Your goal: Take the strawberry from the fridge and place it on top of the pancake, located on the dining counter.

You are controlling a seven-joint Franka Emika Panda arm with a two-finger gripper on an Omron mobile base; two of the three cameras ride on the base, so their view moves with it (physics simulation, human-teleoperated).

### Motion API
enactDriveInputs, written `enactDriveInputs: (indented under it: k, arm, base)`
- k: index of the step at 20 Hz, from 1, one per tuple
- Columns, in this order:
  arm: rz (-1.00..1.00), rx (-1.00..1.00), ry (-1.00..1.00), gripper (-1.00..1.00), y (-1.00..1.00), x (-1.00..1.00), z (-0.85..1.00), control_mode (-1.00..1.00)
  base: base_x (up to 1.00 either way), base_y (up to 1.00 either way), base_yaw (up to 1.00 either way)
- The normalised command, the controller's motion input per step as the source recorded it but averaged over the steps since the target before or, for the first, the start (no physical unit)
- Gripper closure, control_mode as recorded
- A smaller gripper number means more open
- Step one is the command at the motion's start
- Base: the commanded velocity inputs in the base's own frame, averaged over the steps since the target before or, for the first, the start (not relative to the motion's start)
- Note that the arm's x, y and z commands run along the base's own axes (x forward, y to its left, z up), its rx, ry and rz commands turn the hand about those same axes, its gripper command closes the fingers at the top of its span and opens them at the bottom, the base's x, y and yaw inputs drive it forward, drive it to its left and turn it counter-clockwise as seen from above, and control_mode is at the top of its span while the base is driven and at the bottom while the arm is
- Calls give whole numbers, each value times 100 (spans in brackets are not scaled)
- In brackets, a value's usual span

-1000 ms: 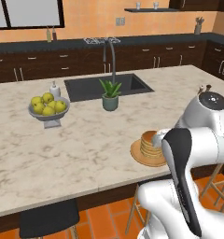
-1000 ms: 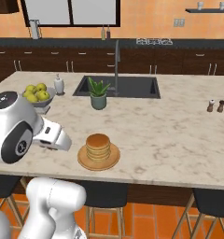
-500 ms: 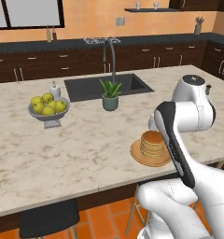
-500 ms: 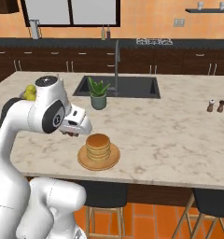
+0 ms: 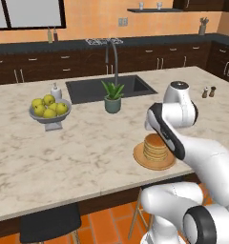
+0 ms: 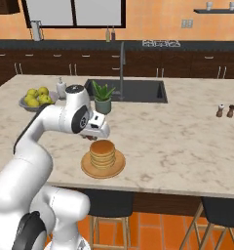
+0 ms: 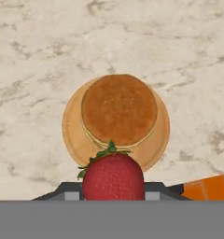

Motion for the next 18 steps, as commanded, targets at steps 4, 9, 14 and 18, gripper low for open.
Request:
enactDriveInputs:
  k: [4,9,14,18]
  arm:
    - [0,0,-1,100,-19,67,-39,-100]
    - [0,0,0,100,-7,47,-28,-100]
    - [0,-3,-10,100,0,23,-31,-100]
    - [0,-2,-7,100,0,4,-33,-100]
  base:
    - [0,0,0]
    - [0,0,0]
    - [0,0,0]
    - [0,0,0]
